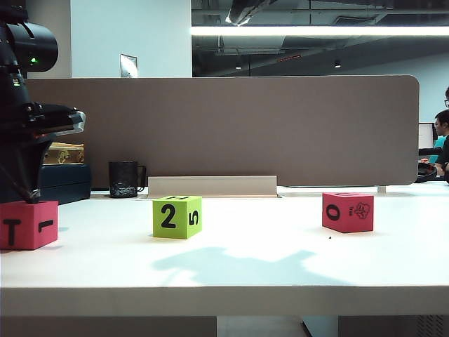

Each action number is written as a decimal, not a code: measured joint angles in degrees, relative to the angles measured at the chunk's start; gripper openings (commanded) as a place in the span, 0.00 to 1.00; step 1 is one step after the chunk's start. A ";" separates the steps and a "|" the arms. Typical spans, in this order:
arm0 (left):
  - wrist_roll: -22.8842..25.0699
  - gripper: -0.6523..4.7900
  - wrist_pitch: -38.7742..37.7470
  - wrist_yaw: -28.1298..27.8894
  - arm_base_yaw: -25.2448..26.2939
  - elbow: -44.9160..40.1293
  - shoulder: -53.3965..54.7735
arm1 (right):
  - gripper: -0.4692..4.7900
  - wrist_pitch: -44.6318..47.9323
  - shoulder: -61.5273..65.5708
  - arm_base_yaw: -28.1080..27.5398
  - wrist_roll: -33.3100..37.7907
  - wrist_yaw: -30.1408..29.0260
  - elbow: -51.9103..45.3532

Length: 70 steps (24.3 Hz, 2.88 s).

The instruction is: Select the appropriate blocks from the scattered letter blocks on the table and arrange them in a row to spell out "THU".

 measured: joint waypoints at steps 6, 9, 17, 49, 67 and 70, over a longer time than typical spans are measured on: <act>-0.02 0.11 6.21 -0.02 0.02 0.22 0.24 | 0.08 0.00 0.00 0.00 0.00 0.02 0.00; -0.02 0.11 7.61 -0.04 0.00 0.15 0.35 | 0.08 0.02 0.00 0.00 0.00 0.02 0.00; 1.27 0.11 16.41 -2.49 0.00 0.11 1.55 | 0.08 0.04 0.00 0.00 -0.02 0.48 0.00; 1.27 0.11 -6.75 -1.57 0.04 7.61 5.95 | 0.08 0.02 0.00 0.00 0.00 0.92 0.00; 2.34 0.11 16.74 -1.57 -0.02 7.06 7.93 | 0.08 0.00 0.00 -0.07 0.00 1.79 0.00; 2.36 0.11 16.28 -3.02 -0.02 8.02 7.98 | 0.08 0.00 0.00 -0.07 -0.02 1.86 0.00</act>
